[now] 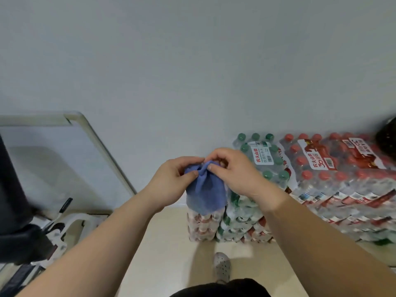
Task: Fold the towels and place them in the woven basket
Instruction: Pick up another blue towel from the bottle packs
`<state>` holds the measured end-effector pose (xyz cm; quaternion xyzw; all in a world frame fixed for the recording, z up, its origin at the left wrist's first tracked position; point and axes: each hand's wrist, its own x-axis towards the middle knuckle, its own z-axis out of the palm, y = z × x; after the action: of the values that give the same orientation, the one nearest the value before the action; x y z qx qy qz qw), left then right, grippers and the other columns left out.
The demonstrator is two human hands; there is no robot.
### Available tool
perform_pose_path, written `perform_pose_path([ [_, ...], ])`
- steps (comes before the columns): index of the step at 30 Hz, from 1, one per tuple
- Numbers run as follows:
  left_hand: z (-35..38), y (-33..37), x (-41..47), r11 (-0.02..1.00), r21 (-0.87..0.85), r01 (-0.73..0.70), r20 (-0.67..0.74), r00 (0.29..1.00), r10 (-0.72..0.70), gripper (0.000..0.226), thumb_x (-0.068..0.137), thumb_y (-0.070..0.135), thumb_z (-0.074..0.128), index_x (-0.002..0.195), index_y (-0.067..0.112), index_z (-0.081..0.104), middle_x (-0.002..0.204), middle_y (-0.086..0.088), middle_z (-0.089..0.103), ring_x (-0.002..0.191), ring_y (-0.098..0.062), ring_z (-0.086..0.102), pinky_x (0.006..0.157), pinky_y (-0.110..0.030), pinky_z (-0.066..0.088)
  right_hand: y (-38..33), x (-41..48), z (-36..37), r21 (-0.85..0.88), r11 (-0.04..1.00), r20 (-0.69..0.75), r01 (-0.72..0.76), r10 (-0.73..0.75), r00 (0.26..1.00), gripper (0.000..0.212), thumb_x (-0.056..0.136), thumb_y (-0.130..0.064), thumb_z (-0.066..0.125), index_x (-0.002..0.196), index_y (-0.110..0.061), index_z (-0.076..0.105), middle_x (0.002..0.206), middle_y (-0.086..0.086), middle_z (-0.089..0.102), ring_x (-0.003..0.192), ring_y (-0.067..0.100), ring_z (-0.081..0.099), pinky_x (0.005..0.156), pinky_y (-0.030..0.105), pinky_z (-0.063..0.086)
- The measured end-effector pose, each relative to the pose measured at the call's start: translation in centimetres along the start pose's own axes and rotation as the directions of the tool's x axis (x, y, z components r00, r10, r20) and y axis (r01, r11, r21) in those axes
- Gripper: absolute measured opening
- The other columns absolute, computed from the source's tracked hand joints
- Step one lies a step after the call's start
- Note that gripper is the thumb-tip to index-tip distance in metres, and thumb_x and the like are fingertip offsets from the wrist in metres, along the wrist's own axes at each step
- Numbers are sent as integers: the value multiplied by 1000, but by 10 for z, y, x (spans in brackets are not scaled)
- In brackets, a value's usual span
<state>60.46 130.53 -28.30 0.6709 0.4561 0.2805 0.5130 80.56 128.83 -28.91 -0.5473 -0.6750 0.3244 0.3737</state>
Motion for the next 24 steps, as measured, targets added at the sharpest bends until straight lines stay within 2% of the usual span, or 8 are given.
perform_pose_path([
  [4, -5, -11, -35, 975, 220, -27, 43, 999, 18, 16, 93, 33, 59, 82, 24, 67, 83, -4, 62, 78, -20, 59, 77, -36, 49, -32, -28, 13, -76, 997, 42, 27, -24, 999, 14, 91, -11, 64, 89, -25, 68, 88, -15, 64, 86, 1, 59, 74, 12, 42],
  [7, -6, -8, -54, 912, 388, -130, -7, 990, 144, 8, 89, 23, 69, 82, 23, 65, 100, 3, 53, 95, -6, 53, 83, -8, 37, -48, -50, 12, -182, 983, 75, 34, -21, 997, 14, 96, -17, 60, 90, -29, 64, 91, -15, 62, 87, -2, 57, 73, 10, 39],
  [9, -2, 0, -64, 923, 348, -163, 14, 985, 169, 11, 86, 15, 69, 78, 18, 63, 96, 9, 60, 93, -4, 55, 80, -9, 38, -56, -65, 7, -200, 980, 77, 6, 10, 997, 15, 97, -17, 58, 90, -29, 62, 88, -18, 62, 82, -7, 56, 69, 8, 39],
  [12, 10, 14, -77, 993, 65, -96, 93, 992, 89, 19, 87, 1, 65, 73, 8, 53, 64, 11, 54, 62, -5, 50, 58, -13, 37, -58, -83, -5, -198, 980, 52, -23, 34, 998, 10, 97, -17, 59, 91, -24, 64, 80, -15, 62, 72, -5, 55, 63, 11, 39],
  [15, 16, 18, -84, 995, 51, -83, 215, 974, 70, 21, 85, 2, 70, 77, 5, 50, 62, 9, 51, 58, -7, 45, 54, -18, 35, -51, -100, -18, -216, 976, 53, -31, 43, 998, 13, 96, -20, 63, 86, -28, 63, 76, -14, 59, 68, -4, 54, 61, 13, 38],
  [17, 16, 16, -87, 982, 176, -67, 360, 933, -1, 22, 81, 11, 76, 86, 5, 55, 64, 12, 61, 62, -7, 53, 59, -24, 42, -44, -110, -26, -246, 969, 64, -31, 48, 997, 8, 96, -21, 63, 88, -24, 65, 80, -13, 61, 73, -3, 54, 65, 15, 39],
  [20, 19, 13, -91, 906, 421, -51, 450, 879, -159, 24, 78, 26, 74, 95, 13, 64, 83, -4, 71, 78, -23, 65, 74, -38, 52, -34, -125, -39, -256, 966, 74, -28, 48, 996, 8, 96, -22, 62, 90, -26, 66, 86, -17, 64, 84, -6, 57, 72, 12, 40],
  [24, 44, 15, -96, 816, 577, -41, 383, 896, -225, 27, 84, 23, 73, 77, 1, 58, 64, -1, 45, 55, -11, 38, 48, -14, 32, -17, -147, -67, -288, 957, 93, -46, 76, 993, 6, 94, -26, 66, 91, -28, 71, 91, -15, 68, 89, -2, 60, 77, 16, 43],
])
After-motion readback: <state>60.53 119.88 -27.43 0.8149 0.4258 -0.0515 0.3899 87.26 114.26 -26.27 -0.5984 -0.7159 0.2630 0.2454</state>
